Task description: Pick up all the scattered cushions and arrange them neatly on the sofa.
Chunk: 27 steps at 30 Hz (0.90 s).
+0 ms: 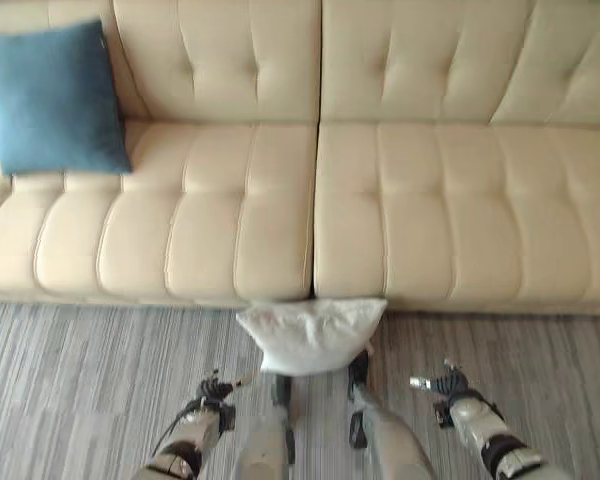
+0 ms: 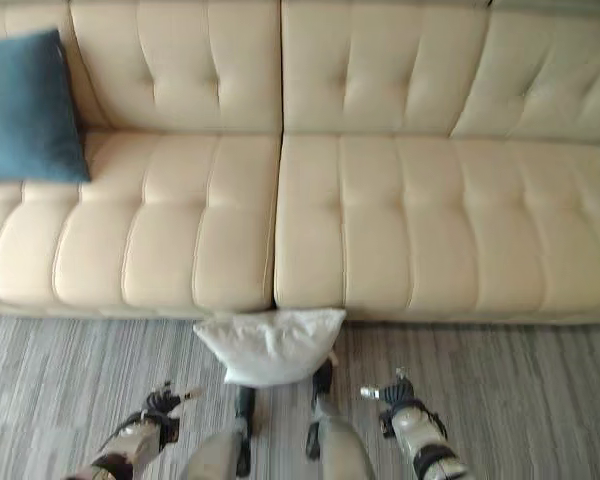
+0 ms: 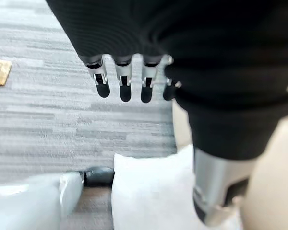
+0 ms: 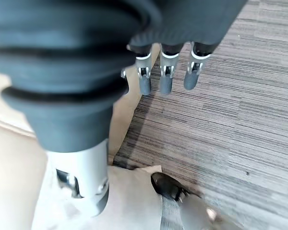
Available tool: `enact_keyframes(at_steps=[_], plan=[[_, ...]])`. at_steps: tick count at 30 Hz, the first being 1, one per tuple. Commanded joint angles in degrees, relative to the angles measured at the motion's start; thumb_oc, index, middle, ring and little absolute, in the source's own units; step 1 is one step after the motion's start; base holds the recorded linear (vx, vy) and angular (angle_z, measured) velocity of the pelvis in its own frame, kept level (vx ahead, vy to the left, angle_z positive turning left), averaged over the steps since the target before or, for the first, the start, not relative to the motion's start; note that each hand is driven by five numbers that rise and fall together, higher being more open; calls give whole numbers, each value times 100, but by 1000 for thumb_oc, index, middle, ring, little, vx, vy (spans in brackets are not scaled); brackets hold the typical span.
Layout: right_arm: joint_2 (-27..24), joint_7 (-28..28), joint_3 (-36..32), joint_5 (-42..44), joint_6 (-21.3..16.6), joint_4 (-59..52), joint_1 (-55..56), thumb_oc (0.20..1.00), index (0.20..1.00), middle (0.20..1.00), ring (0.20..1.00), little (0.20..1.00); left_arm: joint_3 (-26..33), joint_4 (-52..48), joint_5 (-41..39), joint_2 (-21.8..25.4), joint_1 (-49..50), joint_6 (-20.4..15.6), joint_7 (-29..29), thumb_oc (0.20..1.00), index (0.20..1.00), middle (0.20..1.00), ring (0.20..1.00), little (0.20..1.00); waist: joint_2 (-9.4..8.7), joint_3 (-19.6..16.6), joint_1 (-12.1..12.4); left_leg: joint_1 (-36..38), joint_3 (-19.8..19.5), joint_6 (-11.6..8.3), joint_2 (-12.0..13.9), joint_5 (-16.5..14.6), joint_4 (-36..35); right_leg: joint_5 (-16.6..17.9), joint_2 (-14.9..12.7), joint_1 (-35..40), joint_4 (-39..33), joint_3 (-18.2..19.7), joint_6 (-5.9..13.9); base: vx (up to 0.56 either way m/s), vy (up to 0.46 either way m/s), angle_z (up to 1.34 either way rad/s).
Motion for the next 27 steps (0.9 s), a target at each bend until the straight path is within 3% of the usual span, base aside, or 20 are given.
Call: enact_keyframes(at_steps=[1, 2, 4, 5, 9, 13, 18, 24, 25, 26, 27], plan=[[-380, -396, 42, 451, -188, -131, -494, 1000, 1000, 1000, 1000, 1000, 27, 31, -224, 437, -430, -204, 325, 1000, 1000, 1000, 1000, 1000, -30, 395, 80, -362, 62, 43, -142, -192, 249, -925, -142, -32, 1100, 223, 139, -43, -12, 10], [-424, -430, 59, 525, -211, -121, -639, 1000, 1000, 1000, 1000, 1000, 12, 46, -238, 516, -580, -222, 360, 1000, 1000, 1000, 1000, 1000, -22, 444, 78, -486, 14, 2, -131, -345, 335, -1084, -132, -172, 1207, 261, 167, 9, -10, 11], [-522, -608, 84, 754, -313, -238, -1073, 1000, 1000, 1000, 1000, 1000, -45, 13, -330, 693, -985, -249, 451, 1000, 1000, 1000, 1000, 1000, -42, 686, 30, -1186, -19, -16, -125, -373, 649, -1100, -159, -872, 1529, 274, 164, -83, -10, 13], [-522, -607, 84, 755, -314, -234, -1081, 1000, 1000, 1000, 1000, 1000, -45, 17, -331, 694, -993, -250, 450, 1000, 1000, 1000, 1000, 1000, -42, 672, 27, -1217, -21, -16, -126, -378, 666, -1104, -161, -901, 1542, 273, 163, -94, 1, 7], [-602, -918, 148, 1004, -513, -804, -1830, 1000, 1000, 1000, 1000, 1000, -215, -201, -430, 861, -1826, -294, 596, 1000, 1000, 1000, 1000, 1000, -79, 906, -91, -2491, -62, -22, -104, -509, 1288, -1111, -219, -2126, 2058, 328, 196, -68, 9, 4], [-585, -1127, 232, 1169, -707, -1408, -2274, 1000, 1000, 1000, 1000, 1000, -413, -464, -424, 884, -2388, -327, 705, 1000, 1000, 1000, 1000, 1000, -86, 1050, -171, -3133, -83, -25, -93, -562, 1557, -1124, -253, -2757, 2323, 346, 222, -21, 8, 0], [-338, -1233, 512, 1539, -1148, -2010, -2973, 1000, 1000, 1000, 1000, 1000, -973, -1086, -522, 656, -3388, -571, 875, 1000, 1000, 1000, 1000, 1000, -72, 1157, -231, -4054, -93, -10, -115, -644, 2013, -1167, -287, -3670, 2846, 307, 307, 0, 0, 0], [12, -982, 844, 1808, -1247, -1736, -3513, 1000, 1000, 1000, 1000, 1000, -1635, -1837, -442, 174, -4046, -728, 800, 1000, 1000, 1000, 1000, 1000, 13, 1094, -205, -4741, -134, 32, -204, -654, 2320, -1221, -310, -4359, 3222, 258, 311, -6, 8, 5], [10, -978, 842, 1812, -1250, -1729, -3518, 950, 950, 950, 950, 950, -1637, -1839, -442, 174, -4047, -726, 801, 1000, 1000, 1000, 1000, 1000, 13, 1086, -203, -4755, -134, 32, -205, -655, 2325, -1222, -311, -4372, 3227, 258, 311, 0, 19, 4], [75, -886, 840, 1937, -1296, -1687, -3553, 787, 787, 787, 787, 787, -1695, -1975, -525, 87, -4085, -785, 719, 1000, 1000, 1000, 1000, 1000, 23, 1065, -194, -4808, -140, 34, -211, -644, 2329, -1218, -324, -4429, 3245, 242, 317, 0, 0, 0], [213, -713, 756, 2283, -1422, -1624, -3601, 200, 200, 200, 200, 200, -1726, -2157, -782, -82, -4045, -877, 563, 382, 382, 382, 382, 382, 53, 985, -174, -4907, -147, 41, -230, -635, 2342, -1209, -327, -4520, 3251, 245, 317, 3, 13, 3]])
